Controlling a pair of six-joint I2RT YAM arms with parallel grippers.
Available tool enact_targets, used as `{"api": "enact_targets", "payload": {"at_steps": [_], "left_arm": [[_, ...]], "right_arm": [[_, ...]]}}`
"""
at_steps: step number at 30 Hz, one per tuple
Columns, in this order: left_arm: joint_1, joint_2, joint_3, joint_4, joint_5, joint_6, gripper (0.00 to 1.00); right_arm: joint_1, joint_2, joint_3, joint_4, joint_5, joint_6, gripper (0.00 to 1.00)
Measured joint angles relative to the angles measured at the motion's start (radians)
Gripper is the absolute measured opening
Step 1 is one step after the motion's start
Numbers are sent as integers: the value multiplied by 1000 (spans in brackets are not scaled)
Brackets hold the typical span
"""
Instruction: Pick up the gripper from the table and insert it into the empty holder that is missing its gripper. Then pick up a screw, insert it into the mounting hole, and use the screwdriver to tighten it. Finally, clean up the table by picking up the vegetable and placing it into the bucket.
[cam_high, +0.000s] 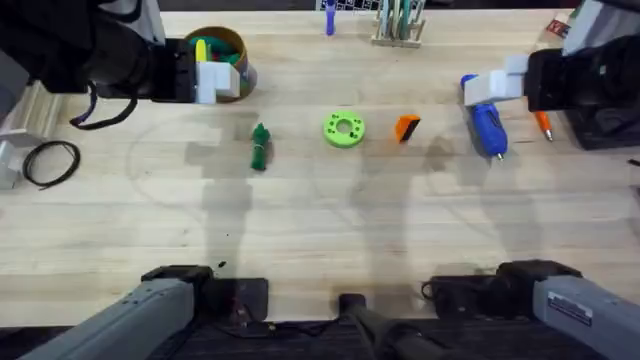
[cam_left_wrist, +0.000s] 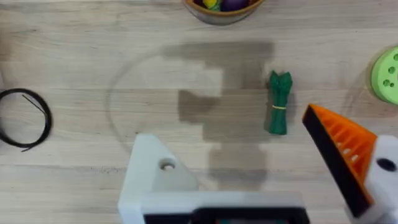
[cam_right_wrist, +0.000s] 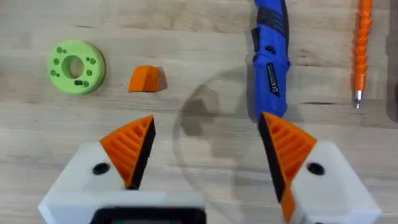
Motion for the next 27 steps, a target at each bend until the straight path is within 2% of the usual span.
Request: {"api": "enact_targets", "payload": {"at_steps": [11,16,22,27], "left_arm": [[-11,2,1,-11,0,-8,986],[-85,39,5,-91,0,-58,986],[-182,176,5,-104,0,-142,986],[-193,302,5,-93,4,-195,986]], "right_arm": [[0,0,2,-4,0,0,994],[0,0,2,-4,0,0,993],[0,0,2,-4,0,-3,993],[0,1,2,-5,0,-3,993]]}}
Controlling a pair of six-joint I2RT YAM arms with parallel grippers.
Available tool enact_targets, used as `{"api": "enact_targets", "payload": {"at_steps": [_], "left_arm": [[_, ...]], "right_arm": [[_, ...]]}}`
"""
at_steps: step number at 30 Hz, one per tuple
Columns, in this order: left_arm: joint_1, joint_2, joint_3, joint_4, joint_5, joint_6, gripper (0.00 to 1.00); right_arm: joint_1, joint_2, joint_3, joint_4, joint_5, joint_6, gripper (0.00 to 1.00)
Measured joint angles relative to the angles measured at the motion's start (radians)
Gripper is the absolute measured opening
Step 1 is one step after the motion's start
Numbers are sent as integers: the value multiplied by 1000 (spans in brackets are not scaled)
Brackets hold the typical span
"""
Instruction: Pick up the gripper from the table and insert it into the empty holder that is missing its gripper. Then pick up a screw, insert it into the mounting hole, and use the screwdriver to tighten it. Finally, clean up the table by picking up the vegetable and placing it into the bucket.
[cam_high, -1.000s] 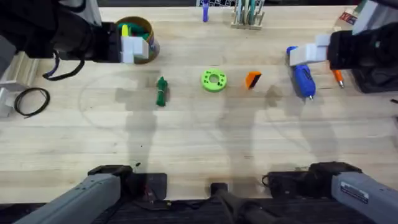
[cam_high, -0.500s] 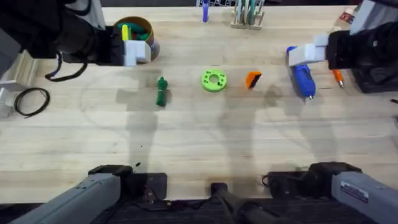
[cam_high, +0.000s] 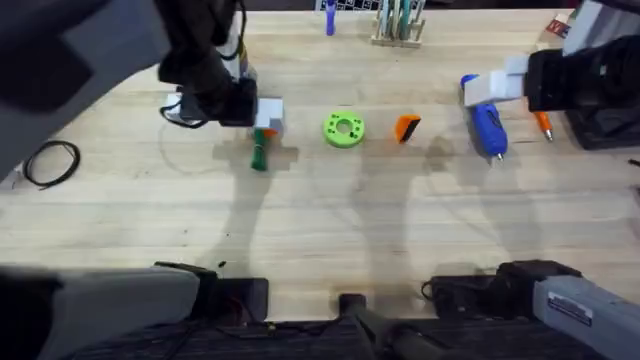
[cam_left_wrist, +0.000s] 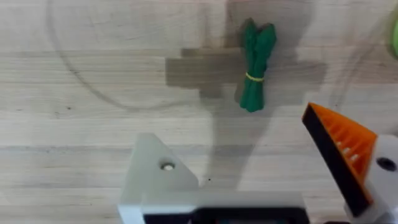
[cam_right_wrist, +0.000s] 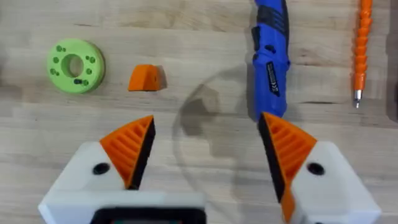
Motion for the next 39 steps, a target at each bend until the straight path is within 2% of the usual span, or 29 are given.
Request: {"api": "enact_targets", "payload": {"at_steps": [4,8,20,28,34,37,38,39], "left_arm": [[0,80,0,25,6,-21,986],[0,127,-8,97,27,-31,986],[2,129,-116,203,52,-40,987],[2,152,-126,218,51,-37,979],[3,207,-124,239,65,-34,916],[3,205,-124,240,72,-34,851],[3,205,-124,240,77,-35,791],[3,205,-124,240,80,-33,676]], "right_arm": [[0,0,0,0,0,0,993],[0,0,0,0,0,0,994],[0,0,0,0,0,0,993],[0,0,0,0,0,0,992],[0,0,1,0,0,0,993],[0,0,2,0,0,0,992],[0,0,2,-1,0,0,992],[0,0,2,-1,0,0,993]]}}
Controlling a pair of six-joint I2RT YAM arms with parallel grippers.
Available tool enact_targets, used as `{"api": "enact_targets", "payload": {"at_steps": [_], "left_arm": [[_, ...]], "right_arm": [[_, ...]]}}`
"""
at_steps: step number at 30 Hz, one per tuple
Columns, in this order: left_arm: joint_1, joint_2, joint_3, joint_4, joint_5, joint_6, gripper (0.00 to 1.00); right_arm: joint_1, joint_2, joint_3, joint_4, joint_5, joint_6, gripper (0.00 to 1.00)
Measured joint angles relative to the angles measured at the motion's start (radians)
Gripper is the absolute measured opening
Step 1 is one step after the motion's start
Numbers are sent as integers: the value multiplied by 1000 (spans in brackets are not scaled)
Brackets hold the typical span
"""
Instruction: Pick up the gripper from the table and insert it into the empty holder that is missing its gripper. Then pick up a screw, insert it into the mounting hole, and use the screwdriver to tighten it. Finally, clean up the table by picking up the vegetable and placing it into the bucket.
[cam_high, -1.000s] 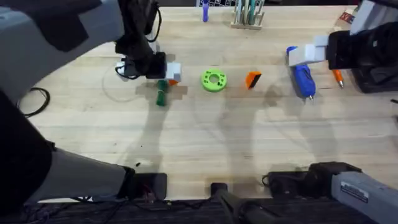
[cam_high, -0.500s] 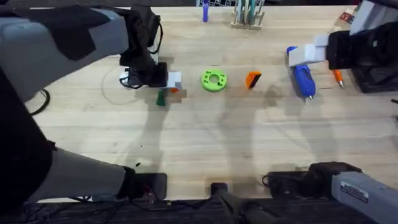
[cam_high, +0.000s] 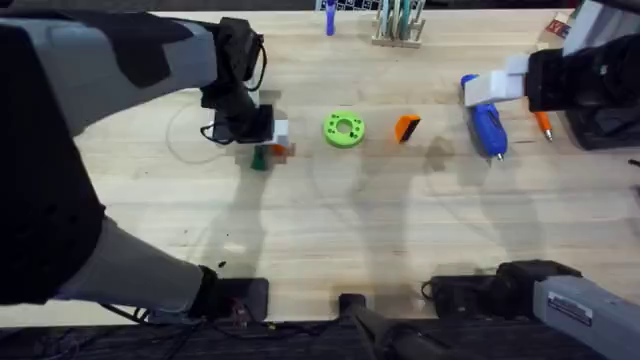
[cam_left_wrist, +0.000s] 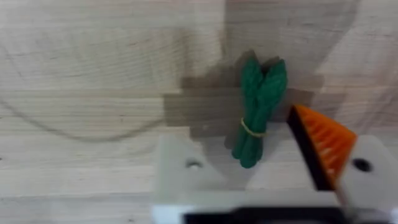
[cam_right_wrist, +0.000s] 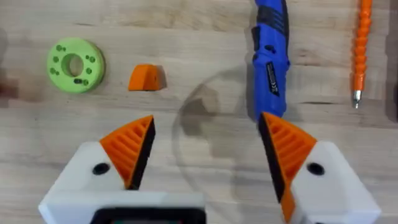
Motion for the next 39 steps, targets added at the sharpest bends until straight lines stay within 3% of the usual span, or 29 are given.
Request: {"api": "enact_targets", "payload": {"at_steps": [4,5,15,23,39], "left_arm": [[0,0,2,3,17,0,75],[-1,0,3,4,19,3,19],[-2,0,9,-6,17,4,3],[1,-14,111,-126,-9,4,3],[1,-391,164,-167,-14,4,3]], "right_arm": [[0,0,0,0,0,0,993],[0,0,0,0,0,0,993],[0,0,1,0,0,0,993],[0,0,1,-2,0,0,994],[0,0,1,-3,0,0,993]]}}
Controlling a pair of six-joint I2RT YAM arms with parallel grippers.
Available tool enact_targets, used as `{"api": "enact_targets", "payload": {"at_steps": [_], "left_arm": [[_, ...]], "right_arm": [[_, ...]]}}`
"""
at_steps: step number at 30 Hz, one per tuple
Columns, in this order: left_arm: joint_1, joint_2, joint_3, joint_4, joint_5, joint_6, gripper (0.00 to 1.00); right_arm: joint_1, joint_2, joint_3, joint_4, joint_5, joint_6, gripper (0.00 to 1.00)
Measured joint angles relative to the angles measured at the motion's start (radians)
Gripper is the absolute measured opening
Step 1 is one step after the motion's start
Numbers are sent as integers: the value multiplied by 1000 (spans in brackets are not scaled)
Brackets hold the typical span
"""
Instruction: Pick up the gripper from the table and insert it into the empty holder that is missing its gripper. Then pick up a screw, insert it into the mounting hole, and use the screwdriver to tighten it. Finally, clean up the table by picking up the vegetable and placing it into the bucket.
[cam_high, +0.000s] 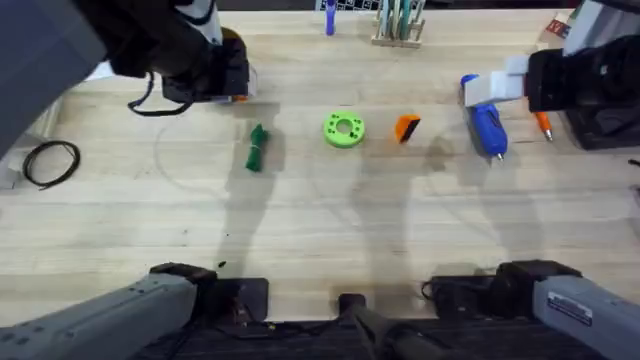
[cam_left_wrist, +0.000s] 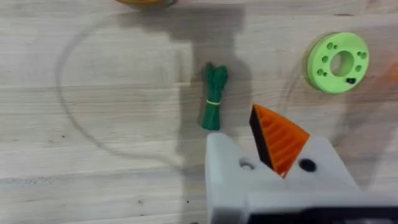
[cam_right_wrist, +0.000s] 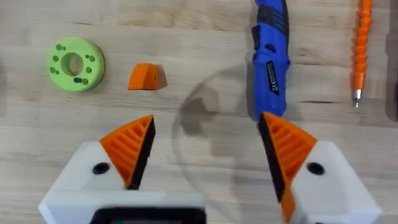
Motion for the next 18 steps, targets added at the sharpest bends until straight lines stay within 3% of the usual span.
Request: {"api": "enact_targets", "payload": {"at_steps": [14,18], "left_arm": [[0,-55,0,-2,0,1,9],[0,-55,0,-2,-5,4,640]], "right_arm": [[0,0,0,0,0,0,994],[0,0,0,0,0,0,993]]}}
